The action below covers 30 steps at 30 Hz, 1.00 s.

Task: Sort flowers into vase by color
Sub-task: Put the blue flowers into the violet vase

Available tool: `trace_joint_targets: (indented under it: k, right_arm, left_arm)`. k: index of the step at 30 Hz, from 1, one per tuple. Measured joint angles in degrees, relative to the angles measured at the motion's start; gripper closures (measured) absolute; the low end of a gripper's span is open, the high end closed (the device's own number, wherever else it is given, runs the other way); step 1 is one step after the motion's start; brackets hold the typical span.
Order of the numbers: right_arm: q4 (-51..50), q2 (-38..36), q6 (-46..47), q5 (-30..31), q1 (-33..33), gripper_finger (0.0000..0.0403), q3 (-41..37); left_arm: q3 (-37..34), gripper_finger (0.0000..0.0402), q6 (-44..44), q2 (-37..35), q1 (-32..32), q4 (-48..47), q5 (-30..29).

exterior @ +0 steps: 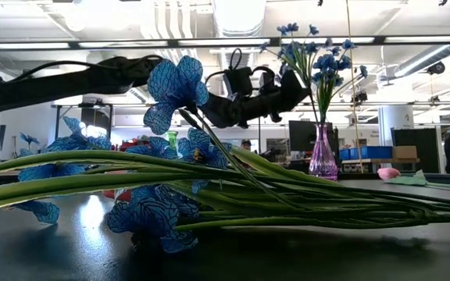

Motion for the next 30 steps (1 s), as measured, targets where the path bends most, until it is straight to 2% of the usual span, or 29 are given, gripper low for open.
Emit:
trace_joint_targets:
  k: [19, 30]
  right_arm:
    - [0.02, 0.73, -0.44, 0.00, 0.00, 0.0390, 0.00]
    - [0.02, 0.73, -0.46, 0.00, 0.00, 0.0390, 0.00]
  left_arm:
    - [-0.02, 0.0398, 3.63, 0.00, -0.31, -5.07, 2.39]
    - [0.00, 0.0322, 2.52, -0.64, -0.29, -4.97, 3.93]
